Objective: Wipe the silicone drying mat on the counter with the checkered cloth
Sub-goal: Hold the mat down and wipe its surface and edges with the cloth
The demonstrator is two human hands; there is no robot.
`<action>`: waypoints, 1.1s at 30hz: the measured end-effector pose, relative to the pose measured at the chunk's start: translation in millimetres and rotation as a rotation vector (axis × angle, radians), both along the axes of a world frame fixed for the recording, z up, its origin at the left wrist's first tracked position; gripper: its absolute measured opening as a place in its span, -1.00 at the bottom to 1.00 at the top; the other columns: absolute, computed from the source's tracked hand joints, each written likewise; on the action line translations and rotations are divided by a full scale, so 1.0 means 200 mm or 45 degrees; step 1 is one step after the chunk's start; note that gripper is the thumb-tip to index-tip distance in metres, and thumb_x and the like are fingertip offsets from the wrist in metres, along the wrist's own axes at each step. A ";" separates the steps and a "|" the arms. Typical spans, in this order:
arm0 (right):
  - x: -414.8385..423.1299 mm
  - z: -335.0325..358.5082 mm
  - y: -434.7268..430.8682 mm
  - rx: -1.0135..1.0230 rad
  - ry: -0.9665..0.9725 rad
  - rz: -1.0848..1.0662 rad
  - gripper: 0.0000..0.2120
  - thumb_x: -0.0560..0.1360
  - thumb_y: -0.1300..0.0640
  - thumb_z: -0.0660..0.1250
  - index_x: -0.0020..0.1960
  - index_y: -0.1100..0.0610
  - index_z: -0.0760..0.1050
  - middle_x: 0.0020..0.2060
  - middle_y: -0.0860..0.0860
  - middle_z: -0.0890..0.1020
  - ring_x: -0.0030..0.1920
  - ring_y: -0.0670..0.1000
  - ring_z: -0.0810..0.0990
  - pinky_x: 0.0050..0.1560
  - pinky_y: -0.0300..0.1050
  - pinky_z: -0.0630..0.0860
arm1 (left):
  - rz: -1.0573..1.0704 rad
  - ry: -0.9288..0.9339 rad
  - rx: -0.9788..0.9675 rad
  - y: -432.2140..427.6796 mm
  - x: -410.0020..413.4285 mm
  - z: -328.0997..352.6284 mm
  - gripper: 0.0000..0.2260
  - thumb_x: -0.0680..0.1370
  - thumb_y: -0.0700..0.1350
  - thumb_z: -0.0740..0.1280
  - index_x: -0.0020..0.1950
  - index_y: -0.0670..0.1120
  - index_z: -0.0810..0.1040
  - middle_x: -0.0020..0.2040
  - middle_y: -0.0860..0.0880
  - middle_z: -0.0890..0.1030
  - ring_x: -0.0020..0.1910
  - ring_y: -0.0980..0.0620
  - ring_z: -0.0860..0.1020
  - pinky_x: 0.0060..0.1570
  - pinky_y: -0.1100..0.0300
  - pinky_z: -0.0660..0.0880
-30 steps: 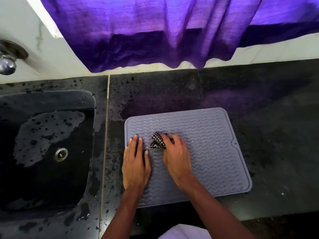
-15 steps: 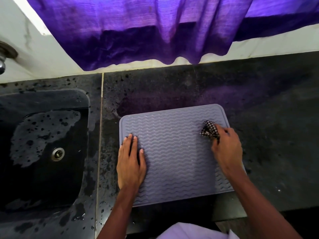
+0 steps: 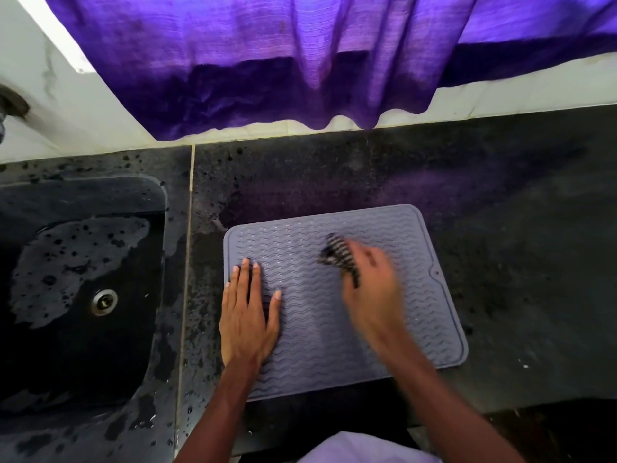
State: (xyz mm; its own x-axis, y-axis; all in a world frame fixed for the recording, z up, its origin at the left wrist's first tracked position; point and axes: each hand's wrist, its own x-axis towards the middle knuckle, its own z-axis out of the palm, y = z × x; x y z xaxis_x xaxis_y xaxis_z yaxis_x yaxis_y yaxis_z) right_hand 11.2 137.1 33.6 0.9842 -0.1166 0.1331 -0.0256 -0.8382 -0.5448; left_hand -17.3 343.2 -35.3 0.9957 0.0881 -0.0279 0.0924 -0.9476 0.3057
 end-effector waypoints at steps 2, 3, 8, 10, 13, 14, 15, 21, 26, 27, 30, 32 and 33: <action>-0.03 -0.05 0.14 -0.006 0.073 0.114 -0.48 0.48 0.23 0.36 0.43 0.09 0.40 0.16 0.05 0.55 0.12 0.00 0.51 0.12 -0.29 0.48 | -0.002 -0.003 -0.006 0.00 0.00 0.00 -0.37 0.64 0.21 -0.04 0.62 -0.11 0.13 0.63 -0.06 0.10 0.62 -0.03 0.05 0.58 0.00 0.07; -0.04 -0.07 0.17 -0.029 0.131 0.145 -0.48 0.50 0.22 0.33 0.45 0.07 0.37 0.17 0.05 0.53 0.16 0.03 0.50 0.14 -0.15 0.52 | 0.000 -0.009 -0.015 0.00 0.00 0.00 -0.38 0.64 0.21 -0.02 0.61 -0.12 0.15 0.63 -0.06 0.12 0.62 -0.04 0.06 0.57 -0.01 0.08; -0.04 -0.14 0.08 -0.068 0.212 0.089 -0.46 0.45 0.28 0.35 0.42 0.05 0.42 0.13 0.07 0.54 0.11 0.09 0.52 0.05 0.01 0.58 | -0.004 -0.032 -0.042 0.01 0.00 0.00 -0.39 0.63 0.18 0.01 0.60 -0.13 0.19 0.62 -0.08 0.16 0.61 -0.06 0.11 0.57 -0.02 0.10; -0.03 -0.14 -0.01 -0.086 0.205 0.039 -0.46 0.42 0.29 0.37 0.38 0.07 0.45 0.10 0.09 0.55 0.08 0.12 0.54 0.01 0.01 0.56 | -0.010 -0.033 -0.044 0.01 0.00 0.00 -0.39 0.63 0.18 0.01 0.60 -0.13 0.19 0.62 -0.08 0.16 0.61 -0.07 0.11 0.57 -0.02 0.10; -0.01 -0.14 -0.21 -0.123 0.192 -0.072 -0.49 0.42 0.31 0.37 0.36 0.09 0.48 0.12 0.10 0.57 0.09 0.14 0.55 0.05 -0.02 0.55 | -0.005 -0.033 -0.048 0.01 0.00 0.00 -0.39 0.63 0.18 0.01 0.60 -0.13 0.18 0.62 -0.08 0.16 0.61 -0.06 0.11 0.57 -0.02 0.10; 0.00 -0.14 -0.28 -0.129 0.188 -0.118 -0.49 0.41 0.32 0.37 0.34 0.09 0.49 0.12 0.10 0.58 0.08 0.15 0.56 0.06 -0.01 0.54 | -0.003 -0.033 -0.047 0.01 0.00 0.00 -0.39 0.64 0.18 0.01 0.60 -0.13 0.18 0.62 -0.08 0.16 0.61 -0.06 0.11 0.57 -0.02 0.10; 0.01 -0.13 -0.35 -0.141 0.183 -0.163 -0.49 0.40 0.33 0.36 0.33 0.08 0.50 0.11 0.10 0.59 0.07 0.17 0.57 0.05 0.01 0.55 | -0.004 -0.034 -0.047 0.01 0.00 0.00 -0.39 0.64 0.18 0.01 0.60 -0.13 0.18 0.62 -0.08 0.17 0.61 -0.06 0.11 0.57 -0.01 0.09; 0.17 -0.05 -0.70 -0.141 0.018 -0.250 -0.53 0.36 0.36 0.33 0.23 0.07 0.55 0.04 0.11 0.65 0.02 0.21 0.57 0.02 0.03 0.50 | 0.001 -0.042 -0.046 0.01 0.00 0.00 -0.39 0.64 0.18 0.01 0.60 -0.13 0.20 0.61 -0.09 0.18 0.60 -0.06 0.12 0.57 -0.01 0.10; 0.31 -0.02 -0.72 -0.090 -0.088 0.466 -0.61 0.33 0.38 0.37 0.11 0.12 0.63 0.02 0.02 0.70 0.03 0.13 0.62 0.10 0.01 0.50 | -0.001 -0.062 -0.064 0.01 0.00 0.00 -0.39 0.64 0.18 0.02 0.59 -0.14 0.22 0.60 -0.10 0.21 0.60 -0.08 0.15 0.55 -0.05 0.14; 0.35 0.00 -0.71 -0.085 -0.027 0.647 -0.62 0.32 0.38 0.39 0.10 0.13 0.63 0.02 0.02 0.70 0.04 0.12 0.62 0.10 0.05 0.51 | -0.003 -0.065 -0.064 0.01 0.00 0.00 -0.39 0.64 0.18 0.02 0.59 -0.14 0.22 0.60 -0.10 0.22 0.59 -0.08 0.15 0.55 -0.06 0.15; 0.44 0.02 -0.69 -0.245 0.200 0.985 -0.59 0.29 0.38 0.50 0.10 0.09 0.64 0.00 -0.01 0.69 0.05 0.06 0.63 0.14 0.08 0.53 | -0.003 -0.077 -0.075 0.01 0.01 0.00 -0.40 0.64 0.18 0.03 0.59 -0.14 0.22 0.60 -0.10 0.23 0.59 -0.09 0.16 0.55 -0.07 0.16; 0.47 0.00 -0.68 -0.345 0.316 1.073 -0.56 0.28 0.35 0.51 0.10 0.05 0.64 0.02 -0.04 0.69 0.09 0.03 0.62 0.19 0.05 0.50 | -0.005 -0.085 -0.070 0.01 0.01 0.00 -0.40 0.64 0.18 0.03 0.59 -0.14 0.22 0.60 -0.10 0.23 0.59 -0.09 0.16 0.54 -0.06 0.16; 0.48 -0.01 -0.69 -0.338 0.381 1.073 -0.55 0.28 0.35 0.50 0.12 0.03 0.64 0.03 -0.05 0.69 0.11 0.03 0.60 0.21 0.03 0.48 | -0.008 -0.086 -0.064 0.01 0.01 0.00 -0.40 0.64 0.18 0.03 0.59 -0.14 0.23 0.60 -0.10 0.23 0.59 -0.09 0.17 0.55 -0.06 0.16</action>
State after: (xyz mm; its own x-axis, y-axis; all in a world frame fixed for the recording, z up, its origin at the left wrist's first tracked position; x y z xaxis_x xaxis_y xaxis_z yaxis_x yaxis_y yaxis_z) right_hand 108.0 -1.9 32.5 0.7275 0.6499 -0.2201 0.5395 -0.7400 -0.4018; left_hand -16.3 345.2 -36.0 0.9960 0.0820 0.0352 0.0641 -0.9315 0.3580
